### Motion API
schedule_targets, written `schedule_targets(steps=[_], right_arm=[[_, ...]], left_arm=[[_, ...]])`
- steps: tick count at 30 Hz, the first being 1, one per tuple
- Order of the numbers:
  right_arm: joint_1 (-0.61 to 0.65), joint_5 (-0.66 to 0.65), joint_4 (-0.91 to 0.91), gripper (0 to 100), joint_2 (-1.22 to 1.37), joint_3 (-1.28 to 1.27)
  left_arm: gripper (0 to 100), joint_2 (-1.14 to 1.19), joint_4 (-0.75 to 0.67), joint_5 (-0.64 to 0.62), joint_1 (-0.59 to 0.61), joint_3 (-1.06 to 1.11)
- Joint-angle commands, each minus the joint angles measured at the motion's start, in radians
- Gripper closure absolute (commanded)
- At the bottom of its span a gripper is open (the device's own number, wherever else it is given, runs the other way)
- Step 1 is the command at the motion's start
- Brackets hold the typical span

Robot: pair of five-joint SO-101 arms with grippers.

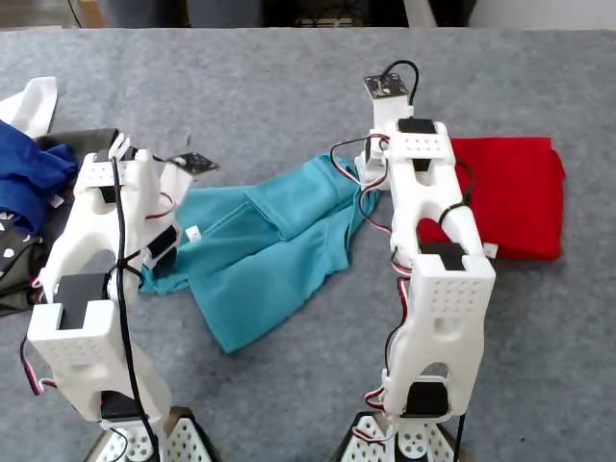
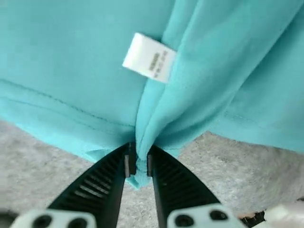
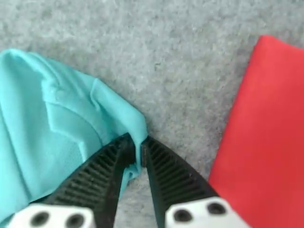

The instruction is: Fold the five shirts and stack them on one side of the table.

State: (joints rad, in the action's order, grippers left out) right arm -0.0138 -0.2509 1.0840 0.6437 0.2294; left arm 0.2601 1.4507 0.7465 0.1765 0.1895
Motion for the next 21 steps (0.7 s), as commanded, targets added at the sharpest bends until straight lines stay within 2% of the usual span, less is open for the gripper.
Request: schedule_targets(steps=[1, 7, 12, 14, 18, 21], right_arm=[[-0.014, -0.104, 0.012, 98.5, -0.042, 0.038], [-0.018, -0.114, 0.15, 96.6, -0.2, 0.093], [-0.018, -0.087, 0.253, 75.2, -0.354, 0.194], [-0.017, -0.11, 0.295, 69.7, -0.404, 0.245], [-0.011, -0.112, 0.405, 70.5, -0.484, 0.348], [0.041, -0.112, 0.514, 75.1, -0.512, 0.367]], left_arm=[[97, -0.103, 0.011, -0.094, 0.001, -0.087], [97, -0.373, 0.009, -0.239, 0.002, -0.168], [97, -0.577, 0.002, -0.336, 0.019, -0.179], [97, -0.64, -0.032, -0.419, 0.05, -0.185], [97, -0.74, -0.127, -0.575, 0.162, -0.185], [97, -0.769, -0.186, -0.638, 0.206, -0.16]])
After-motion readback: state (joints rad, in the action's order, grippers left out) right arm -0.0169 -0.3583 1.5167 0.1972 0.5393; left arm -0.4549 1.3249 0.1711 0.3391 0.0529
